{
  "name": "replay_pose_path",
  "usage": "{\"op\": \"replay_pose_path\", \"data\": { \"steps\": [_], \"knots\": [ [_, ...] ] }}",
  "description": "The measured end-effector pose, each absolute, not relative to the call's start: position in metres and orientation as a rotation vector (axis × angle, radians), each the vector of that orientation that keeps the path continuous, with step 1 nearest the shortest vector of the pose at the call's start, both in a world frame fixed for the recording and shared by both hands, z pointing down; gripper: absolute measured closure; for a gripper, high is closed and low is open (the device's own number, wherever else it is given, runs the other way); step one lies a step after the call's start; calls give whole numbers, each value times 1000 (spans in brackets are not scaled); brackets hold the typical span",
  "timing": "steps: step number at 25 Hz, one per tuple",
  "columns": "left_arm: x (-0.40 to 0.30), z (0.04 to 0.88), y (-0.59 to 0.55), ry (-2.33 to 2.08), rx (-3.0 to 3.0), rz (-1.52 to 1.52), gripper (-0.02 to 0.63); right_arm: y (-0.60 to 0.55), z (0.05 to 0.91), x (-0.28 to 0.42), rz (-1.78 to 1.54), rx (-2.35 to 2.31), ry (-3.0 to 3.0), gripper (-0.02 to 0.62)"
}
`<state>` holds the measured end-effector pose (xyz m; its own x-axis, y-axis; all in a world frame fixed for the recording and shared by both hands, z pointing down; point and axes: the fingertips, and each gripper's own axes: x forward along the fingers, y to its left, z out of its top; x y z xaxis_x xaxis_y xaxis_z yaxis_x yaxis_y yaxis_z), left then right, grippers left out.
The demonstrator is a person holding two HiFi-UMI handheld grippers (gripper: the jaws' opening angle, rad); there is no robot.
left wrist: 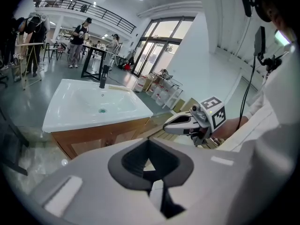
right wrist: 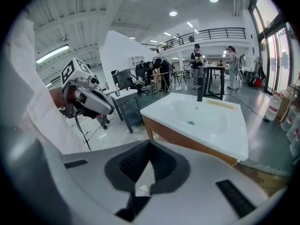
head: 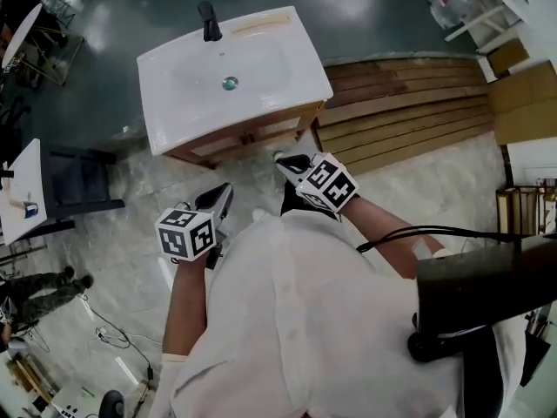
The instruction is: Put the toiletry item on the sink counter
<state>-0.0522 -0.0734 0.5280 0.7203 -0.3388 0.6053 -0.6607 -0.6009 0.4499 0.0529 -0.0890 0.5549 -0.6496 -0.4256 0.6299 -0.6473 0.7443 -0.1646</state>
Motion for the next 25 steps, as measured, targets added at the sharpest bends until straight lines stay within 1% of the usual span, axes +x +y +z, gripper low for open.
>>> {"op": "replay_pose_path", "data": {
  "steps": [11,25],
  "knots": [
    [-67,527,-44,-780,2247,592,600,-64,544,36,457,763,-2383,591],
    [-85,529,-40,-827,2218,564,600,-64,539,11,410,694,-2409,591]
  ]
}}
